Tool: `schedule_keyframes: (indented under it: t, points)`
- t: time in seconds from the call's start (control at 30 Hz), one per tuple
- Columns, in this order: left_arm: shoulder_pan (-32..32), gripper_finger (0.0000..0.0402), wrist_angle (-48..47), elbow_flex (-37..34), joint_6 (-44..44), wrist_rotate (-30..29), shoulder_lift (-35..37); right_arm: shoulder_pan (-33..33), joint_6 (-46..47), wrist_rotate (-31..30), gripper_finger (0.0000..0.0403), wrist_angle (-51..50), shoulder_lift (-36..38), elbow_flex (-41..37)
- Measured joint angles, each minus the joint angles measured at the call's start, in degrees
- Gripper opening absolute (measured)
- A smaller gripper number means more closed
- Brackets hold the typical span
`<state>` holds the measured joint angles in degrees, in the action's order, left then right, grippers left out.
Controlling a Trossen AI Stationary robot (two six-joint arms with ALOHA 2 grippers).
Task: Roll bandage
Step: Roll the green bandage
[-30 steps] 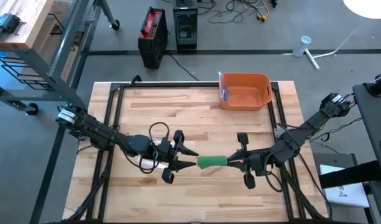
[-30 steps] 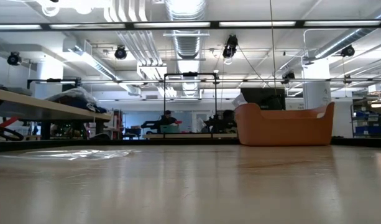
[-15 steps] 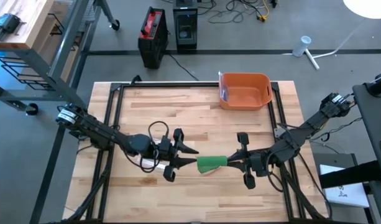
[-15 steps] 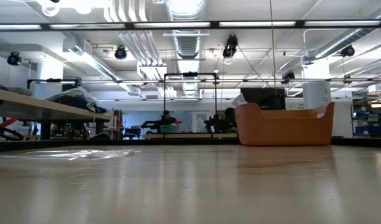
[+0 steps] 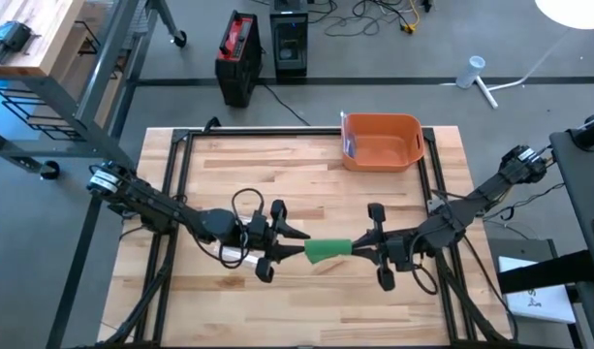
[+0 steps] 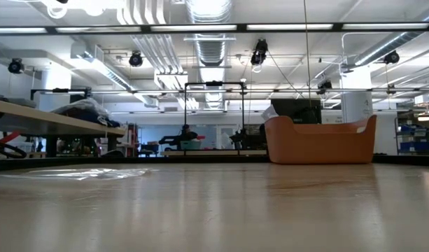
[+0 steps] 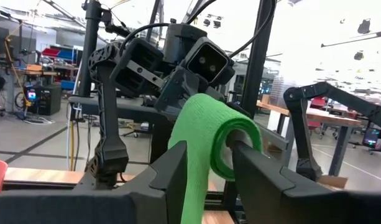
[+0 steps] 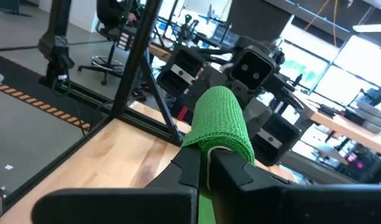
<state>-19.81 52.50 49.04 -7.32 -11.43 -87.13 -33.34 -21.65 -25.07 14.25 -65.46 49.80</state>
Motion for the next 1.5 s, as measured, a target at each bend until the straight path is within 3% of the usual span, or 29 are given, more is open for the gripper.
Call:
schedule_keyframes:
  t: [0.43,0.53,0.63,0.7,0.77,0.97,1.17,1.23,1.3,1.5]
  points:
    - [0.2,0.0112,-1.2,0.0,-0.4,0.5,0.1,1.0,-2.2,0.9,0.0009,2.6,-3.9,1.3]
    - [0.3,0.0089,-1.4,0.0,0.9,1.9,0.1,1.1,-2.2,0.3,0.0009,2.5,-3.9,1.3]
    - [0.3,0.0042,-1.3,0.0,1.2,2.5,0.1,1.1,-1.1,-1.0,0.0013,2.7,-3.9,1.4]
    - [0.4,0.0014,-1.4,0.0,1.4,2.4,0.3,1.1,-0.7,-1.6,0.0027,2.8,-3.9,1.4]
    - [0.4,0.0013,-2.8,0.0,2.5,2.3,1.7,0.9,0.1,-3.1,0.0049,3.0,-3.5,1.5]
    - [0.4,0.0006,-13.2,0.0,5.4,0.1,11.9,-2.7,0.1,-15.3,0.0123,0.2,-0.7,1.8]
    - [0.5,0.0006,-16.6,0.0,4.4,-3.5,18.8,-3.2,0.3,-16.0,0.0173,-0.6,-2.5,1.5]
    - [0.5,0.0006,-16.5,0.0,3.6,-5.1,20.1,-3.3,-3.0,-17.2,0.0178,2.2,-5.6,1.6]
    - [0.4,0.0006,-16.0,0.0,3.1,-7.3,20.8,-3.3,-9.5,-22.0,0.0177,6.8,-9.6,1.5]
    - [0.5,0.0006,-14.8,0.0,-2.2,-18.4,21.7,-3.6,-41.7,-30.6,0.0173,25.7,-22.1,5.2]
